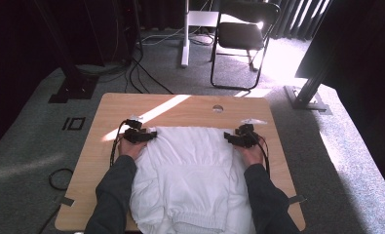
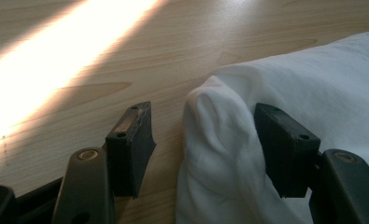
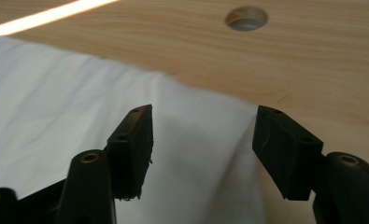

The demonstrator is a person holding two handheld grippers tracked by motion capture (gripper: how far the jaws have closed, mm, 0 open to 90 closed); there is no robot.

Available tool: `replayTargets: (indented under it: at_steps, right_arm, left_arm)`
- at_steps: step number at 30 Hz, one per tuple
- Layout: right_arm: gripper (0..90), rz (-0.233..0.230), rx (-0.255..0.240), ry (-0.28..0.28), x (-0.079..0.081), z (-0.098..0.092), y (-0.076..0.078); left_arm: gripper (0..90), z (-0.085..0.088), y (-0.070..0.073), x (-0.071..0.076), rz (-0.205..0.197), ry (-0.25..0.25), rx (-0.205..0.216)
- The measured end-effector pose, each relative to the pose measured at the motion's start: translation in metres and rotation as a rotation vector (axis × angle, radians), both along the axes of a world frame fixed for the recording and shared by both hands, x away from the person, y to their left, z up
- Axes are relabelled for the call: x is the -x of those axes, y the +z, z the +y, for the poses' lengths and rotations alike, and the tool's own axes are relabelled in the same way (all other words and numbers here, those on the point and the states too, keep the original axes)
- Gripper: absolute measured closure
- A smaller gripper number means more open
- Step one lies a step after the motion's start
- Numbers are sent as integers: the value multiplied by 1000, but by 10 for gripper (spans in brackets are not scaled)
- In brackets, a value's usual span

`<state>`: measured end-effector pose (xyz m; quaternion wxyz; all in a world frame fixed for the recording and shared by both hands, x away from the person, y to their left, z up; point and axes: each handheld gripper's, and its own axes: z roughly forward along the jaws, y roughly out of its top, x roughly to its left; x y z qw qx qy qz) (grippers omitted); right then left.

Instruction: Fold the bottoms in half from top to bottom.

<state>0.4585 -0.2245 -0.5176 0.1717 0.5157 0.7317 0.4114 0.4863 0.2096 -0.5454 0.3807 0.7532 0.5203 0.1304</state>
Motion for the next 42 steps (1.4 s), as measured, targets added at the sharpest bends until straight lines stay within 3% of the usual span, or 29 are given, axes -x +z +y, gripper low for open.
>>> replayTargets:
  at_steps: [3, 6, 8, 10, 14, 15, 16, 17, 18, 20, 22, 25, 27, 29, 33, 37, 42]
  right_arm:
    - [368, 62, -16, -29, -27, -2, -11]
    - [369, 143, -18, -56, -42, 0, -25]
    - [396, 145, -1, -64, -44, 4, -30]
    - [498, 148, -4, -50, -43, 7, -30]
    - [816, 172, 54, -16, -40, 13, -26]
    - [838, 159, 59, -22, -39, 13, -24]
    - [838, 159, 59, -22, -39, 13, -24]
    - [844, 135, 53, -26, -38, 12, -20]
    - [846, 105, 43, -22, -36, 11, -15]
    - [847, 22, 28, 1, -32, 9, 4]
    - [847, -28, 13, 6, -30, 6, 18]
    - [847, -147, -35, 12, -25, 1, 53]
    - [845, -212, -51, 22, -22, -2, 72]
    - [844, -238, -53, 40, -18, -3, 83]
    - [843, -254, -25, 90, -3, -2, 88]
    - [843, -270, -44, 124, 21, -6, 88]
    - [841, -284, -53, 172, 58, -11, 84]
  left_arm:
    - [420, 0, 0, 0, 6, -6, 11]
    - [494, -1, 1, -1, 28, -18, 25]
    - [545, -5, 3, -2, 48, -37, 3]
    - [628, -8, 4, -3, 69, -47, 0]
    - [838, -7, 7, -2, 87, -46, -5]
    - [851, -6, 14, 1, 51, -38, -2]
    - [858, -6, 14, 1, 51, -38, -2]
    - [858, -4, 20, 2, 25, -36, 8]
    - [860, 0, 31, 4, -20, -27, 42]
    - [862, 4, 45, 7, -83, -12, 91]
    - [863, 7, 61, 9, -147, -7, 105]
    - [863, 9, 85, 14, -227, -8, 145]
    - [861, 10, 99, 17, -265, -15, 129]
    - [861, 10, 107, 21, -278, -32, 120]
    - [859, 11, 110, 37, -294, -64, 91]
    - [858, 18, 112, 62, -315, -88, 113]
    - [855, 21, 113, 105, -343, -141, 103]
